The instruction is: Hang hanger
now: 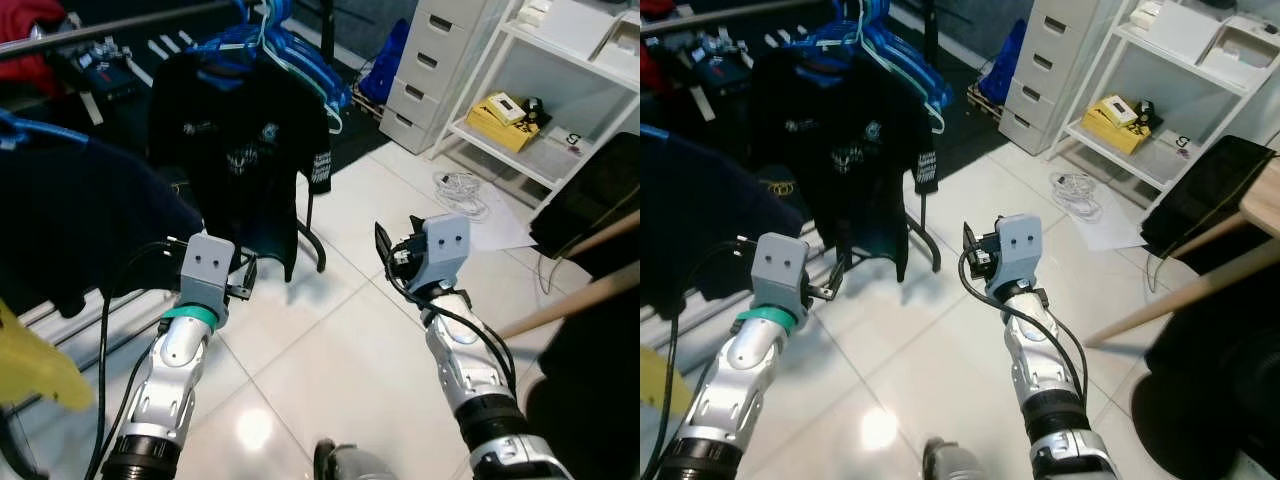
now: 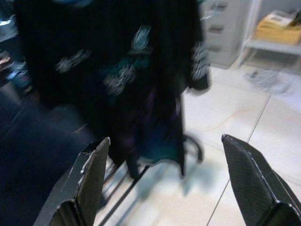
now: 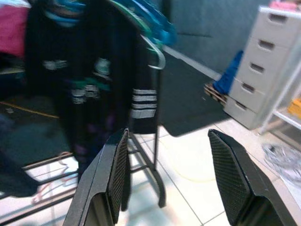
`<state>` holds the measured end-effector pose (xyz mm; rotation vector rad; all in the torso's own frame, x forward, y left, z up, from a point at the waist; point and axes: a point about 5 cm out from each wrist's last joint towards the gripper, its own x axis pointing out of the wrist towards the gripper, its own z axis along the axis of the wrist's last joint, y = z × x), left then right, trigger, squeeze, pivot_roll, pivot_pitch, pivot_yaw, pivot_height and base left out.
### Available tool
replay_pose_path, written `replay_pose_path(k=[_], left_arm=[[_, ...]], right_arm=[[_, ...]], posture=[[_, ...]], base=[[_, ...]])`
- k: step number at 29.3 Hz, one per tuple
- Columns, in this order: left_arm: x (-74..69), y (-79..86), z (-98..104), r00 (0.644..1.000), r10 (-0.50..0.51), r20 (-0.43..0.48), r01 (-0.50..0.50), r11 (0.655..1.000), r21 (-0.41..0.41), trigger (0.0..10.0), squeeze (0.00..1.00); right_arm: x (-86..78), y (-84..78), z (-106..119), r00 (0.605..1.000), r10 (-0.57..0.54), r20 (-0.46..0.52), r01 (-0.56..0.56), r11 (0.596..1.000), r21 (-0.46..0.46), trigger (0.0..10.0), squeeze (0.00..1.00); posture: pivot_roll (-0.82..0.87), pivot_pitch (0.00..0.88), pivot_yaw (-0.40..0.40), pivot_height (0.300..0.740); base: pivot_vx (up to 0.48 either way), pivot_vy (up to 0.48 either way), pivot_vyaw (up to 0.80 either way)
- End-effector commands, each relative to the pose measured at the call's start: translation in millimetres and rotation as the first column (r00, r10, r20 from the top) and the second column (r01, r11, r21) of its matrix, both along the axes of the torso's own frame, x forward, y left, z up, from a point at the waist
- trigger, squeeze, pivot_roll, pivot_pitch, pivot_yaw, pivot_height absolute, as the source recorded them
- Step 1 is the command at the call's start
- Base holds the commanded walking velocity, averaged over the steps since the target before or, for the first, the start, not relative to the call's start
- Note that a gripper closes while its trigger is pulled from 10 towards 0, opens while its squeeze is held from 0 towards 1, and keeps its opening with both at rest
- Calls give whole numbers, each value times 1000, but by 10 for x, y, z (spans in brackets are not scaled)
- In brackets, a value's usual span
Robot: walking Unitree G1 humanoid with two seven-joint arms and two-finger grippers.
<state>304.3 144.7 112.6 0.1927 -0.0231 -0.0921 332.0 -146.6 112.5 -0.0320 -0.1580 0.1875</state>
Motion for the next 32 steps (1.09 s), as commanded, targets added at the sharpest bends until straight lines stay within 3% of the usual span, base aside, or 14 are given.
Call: replay_pose_path(k=[1, 5, 9, 19, 32], left_arm=[[-16, 21, -50, 1000, 0, -12, 0, 1000, 6, 10000, 0], [2, 14, -43, 1000, -5, -9, 5, 1000, 8, 10000, 0], [115, 1, 48, 1000, -16, 20, 16, 1000, 20, 10000, 0], [160, -75, 112, 998, -55, 39, 54, 998, 33, 10000, 0], [180, -131, 130, 997, -53, 51, 53, 999, 9, 10000, 0]], right_arm=[[36, 1, 42, 1000, -1, 17, 1, 1000, 3, 10000, 0], [52, 1, 51, 1000, -2, 20, 2, 1000, 3, 10000, 0], [146, 12, 140, 999, -8, 44, 8, 1000, 7, 10000, 0], [197, -29, 196, 997, -31, 65, 30, 1000, 8, 10000, 0], [217, -120, 304, 995, -20, 102, 22, 1000, -19, 10000, 0]], posture=[[-3, 0, 8, 740], [1, 0, 10, 740], [9, 0, 19, 740], [4, 0, 44, 740], [-13, 0, 15, 740]], base=[[409, 0, 0], [405, 0, 0], [391, 0, 0], [374, 0, 0], [357, 0, 0]])
